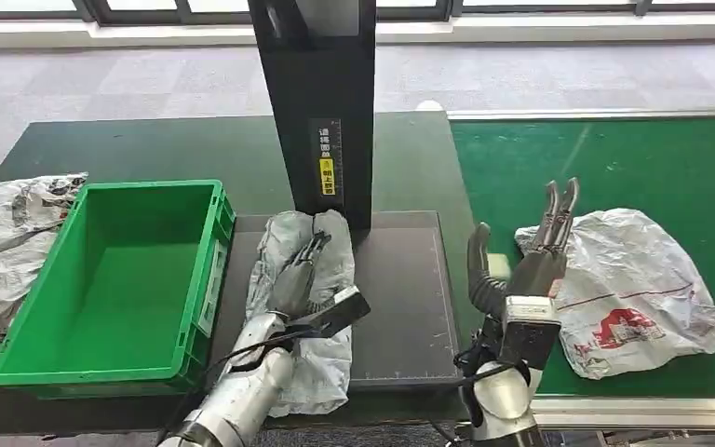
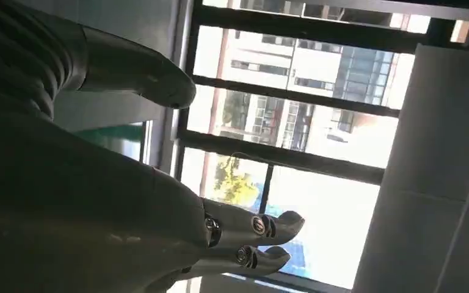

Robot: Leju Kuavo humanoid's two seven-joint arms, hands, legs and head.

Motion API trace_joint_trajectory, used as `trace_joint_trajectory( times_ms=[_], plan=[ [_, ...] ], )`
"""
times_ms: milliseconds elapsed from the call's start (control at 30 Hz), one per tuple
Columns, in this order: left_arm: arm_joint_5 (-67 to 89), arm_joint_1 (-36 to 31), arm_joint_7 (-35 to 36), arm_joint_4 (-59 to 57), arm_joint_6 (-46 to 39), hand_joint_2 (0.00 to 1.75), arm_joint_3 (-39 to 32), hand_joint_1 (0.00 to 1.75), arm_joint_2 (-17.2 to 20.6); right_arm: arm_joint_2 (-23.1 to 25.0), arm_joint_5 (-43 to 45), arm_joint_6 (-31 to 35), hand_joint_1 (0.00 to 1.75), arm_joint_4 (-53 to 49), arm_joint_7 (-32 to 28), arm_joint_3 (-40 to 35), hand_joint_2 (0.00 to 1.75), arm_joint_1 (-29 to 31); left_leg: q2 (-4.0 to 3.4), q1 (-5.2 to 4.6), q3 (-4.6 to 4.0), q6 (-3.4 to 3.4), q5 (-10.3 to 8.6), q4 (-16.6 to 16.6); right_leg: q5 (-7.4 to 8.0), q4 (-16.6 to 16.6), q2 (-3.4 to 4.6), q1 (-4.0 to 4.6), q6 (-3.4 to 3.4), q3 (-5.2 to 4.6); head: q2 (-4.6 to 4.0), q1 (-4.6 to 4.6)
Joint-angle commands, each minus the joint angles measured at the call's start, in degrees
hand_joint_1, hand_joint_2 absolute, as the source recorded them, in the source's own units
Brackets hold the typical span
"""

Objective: Moved the parcel from conveyor to table for the left to box.

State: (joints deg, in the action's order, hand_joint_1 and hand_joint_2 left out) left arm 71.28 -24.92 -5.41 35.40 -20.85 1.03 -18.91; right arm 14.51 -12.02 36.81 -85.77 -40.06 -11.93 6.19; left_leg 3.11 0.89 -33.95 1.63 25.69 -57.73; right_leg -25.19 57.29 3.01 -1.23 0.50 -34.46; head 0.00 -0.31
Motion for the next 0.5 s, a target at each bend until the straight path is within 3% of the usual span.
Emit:
trace_joint_trajectory(
  times_ms=[33,500],
  plan=[
    [7.4,-3.7,8.3,-12.6,1.0,1.75,6.4,0.0,2.8,-3.1,0.7,0.1,0.0,3.0,0.1,-2.1,1.75,0.8,-0.25,-0.01,0.24,-0.07,0.01,0.1,0.0,-0.1,-0.18,0.06,-0.07,0.23,0.0,0.0],
    [8.6,-3.7,9.3,-12.9,1.5,1.75,6.6,0.0,2.7,-3.1,0.7,0.2,0.0,2.9,0.1,-2.2,1.75,0.8,-0.3,-0.02,0.45,-0.09,0.0,0.1,0.03,-0.1,-0.12,0.05,-0.02,0.49,0.0,0.0]
  ],
)
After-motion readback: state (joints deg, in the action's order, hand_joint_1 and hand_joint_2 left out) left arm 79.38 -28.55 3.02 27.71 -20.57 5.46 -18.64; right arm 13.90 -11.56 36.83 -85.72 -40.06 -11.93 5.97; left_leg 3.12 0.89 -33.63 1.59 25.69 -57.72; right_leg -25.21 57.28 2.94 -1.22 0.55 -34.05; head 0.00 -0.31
